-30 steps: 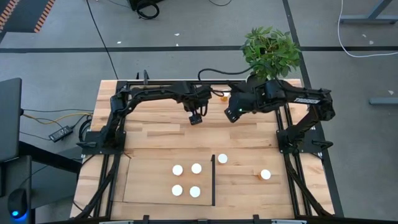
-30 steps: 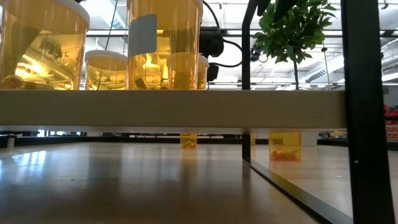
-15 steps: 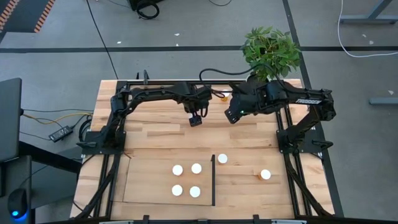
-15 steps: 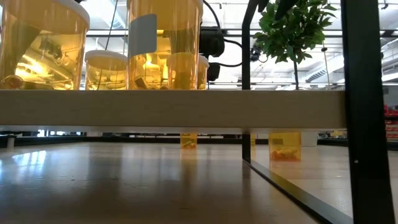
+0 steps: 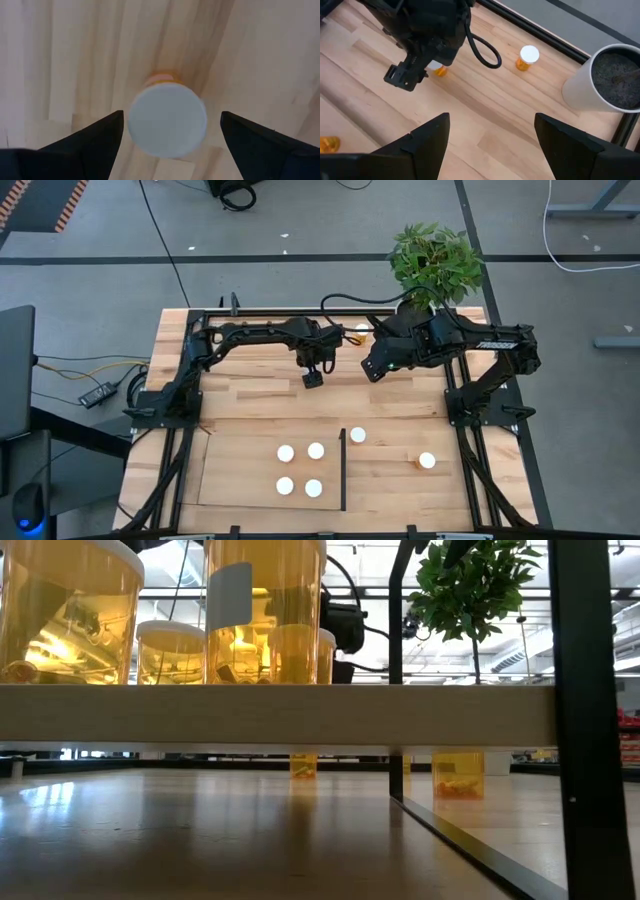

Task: Pick and place medicine bottles onto shelf by color
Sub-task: Put the orange pill bottle on the shelf

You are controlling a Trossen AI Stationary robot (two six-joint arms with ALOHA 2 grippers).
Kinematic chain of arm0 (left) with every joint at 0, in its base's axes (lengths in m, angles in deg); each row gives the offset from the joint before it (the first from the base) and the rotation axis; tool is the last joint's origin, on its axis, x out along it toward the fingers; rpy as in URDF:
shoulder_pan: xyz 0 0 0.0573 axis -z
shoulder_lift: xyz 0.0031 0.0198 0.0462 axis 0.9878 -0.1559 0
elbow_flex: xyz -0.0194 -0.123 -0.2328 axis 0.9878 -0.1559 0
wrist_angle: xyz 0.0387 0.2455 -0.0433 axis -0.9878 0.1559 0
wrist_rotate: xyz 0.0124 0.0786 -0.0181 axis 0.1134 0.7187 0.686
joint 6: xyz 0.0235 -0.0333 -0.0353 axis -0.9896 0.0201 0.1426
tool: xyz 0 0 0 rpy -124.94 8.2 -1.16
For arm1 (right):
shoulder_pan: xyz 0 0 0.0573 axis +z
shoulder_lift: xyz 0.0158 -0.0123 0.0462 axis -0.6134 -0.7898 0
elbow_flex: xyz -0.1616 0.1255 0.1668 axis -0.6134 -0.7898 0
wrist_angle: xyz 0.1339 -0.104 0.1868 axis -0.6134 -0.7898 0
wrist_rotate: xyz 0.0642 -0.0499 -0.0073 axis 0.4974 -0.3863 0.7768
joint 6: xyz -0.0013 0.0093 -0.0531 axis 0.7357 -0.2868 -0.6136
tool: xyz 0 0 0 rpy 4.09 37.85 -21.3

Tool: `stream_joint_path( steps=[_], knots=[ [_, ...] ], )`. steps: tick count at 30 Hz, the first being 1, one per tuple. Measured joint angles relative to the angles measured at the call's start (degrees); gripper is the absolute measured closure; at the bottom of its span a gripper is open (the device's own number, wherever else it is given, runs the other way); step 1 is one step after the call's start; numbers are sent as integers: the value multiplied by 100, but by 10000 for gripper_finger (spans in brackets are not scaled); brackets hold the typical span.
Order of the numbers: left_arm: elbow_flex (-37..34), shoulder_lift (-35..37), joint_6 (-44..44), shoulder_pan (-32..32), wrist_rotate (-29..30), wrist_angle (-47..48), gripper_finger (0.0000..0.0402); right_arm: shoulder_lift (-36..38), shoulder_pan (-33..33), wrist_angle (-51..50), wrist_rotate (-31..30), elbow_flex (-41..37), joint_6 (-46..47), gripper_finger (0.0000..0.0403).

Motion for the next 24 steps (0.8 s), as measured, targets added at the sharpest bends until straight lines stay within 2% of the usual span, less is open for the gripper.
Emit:
stream_joint_path(
  steps=[10,24],
  knots=[
    [0,-44,-106,30,21,-116,94,0,29,1,9,0,29,104],
    [0,-44,-99,28,31,-40,180,0,31,-1,9,0,-24,104]
  ],
)
